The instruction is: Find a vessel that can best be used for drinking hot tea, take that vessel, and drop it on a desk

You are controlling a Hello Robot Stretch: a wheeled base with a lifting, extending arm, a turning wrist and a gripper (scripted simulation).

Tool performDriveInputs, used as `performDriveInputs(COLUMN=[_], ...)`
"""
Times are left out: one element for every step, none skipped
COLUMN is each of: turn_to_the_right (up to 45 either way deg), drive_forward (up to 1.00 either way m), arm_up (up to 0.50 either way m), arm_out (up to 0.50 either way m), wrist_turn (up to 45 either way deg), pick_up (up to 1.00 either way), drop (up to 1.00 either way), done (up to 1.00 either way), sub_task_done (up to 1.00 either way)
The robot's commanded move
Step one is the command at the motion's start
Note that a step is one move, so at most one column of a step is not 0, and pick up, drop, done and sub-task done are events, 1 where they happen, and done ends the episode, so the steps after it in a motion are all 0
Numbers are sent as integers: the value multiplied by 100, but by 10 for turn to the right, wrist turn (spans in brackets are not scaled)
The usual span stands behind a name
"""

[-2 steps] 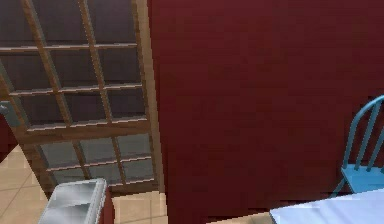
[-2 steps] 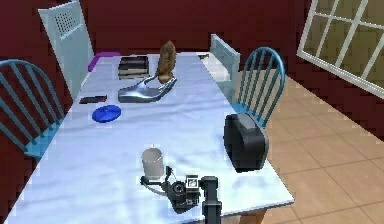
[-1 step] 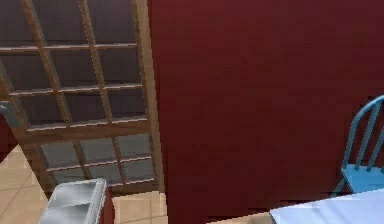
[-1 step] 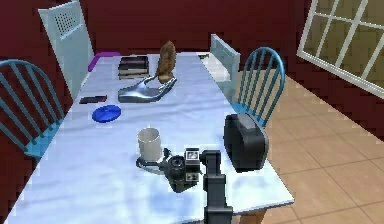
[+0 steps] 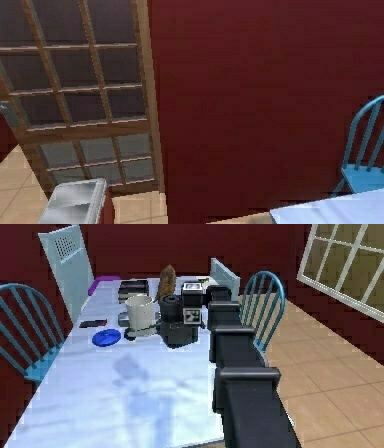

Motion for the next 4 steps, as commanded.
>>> performDriveInputs(turn_to_the_right=[0, 0, 0, 0], drive_forward=[0, 0, 0, 0], arm_up=[0, 0, 0, 0], arm_out=[0, 0, 0, -22], wrist_turn=[-450, -450, -90, 0], pick_up=[0, 0, 0, 0], drop=[0, 0, 0, 0], done=[0, 0, 0, 0], sub_task_done=[0, 0, 0, 0])
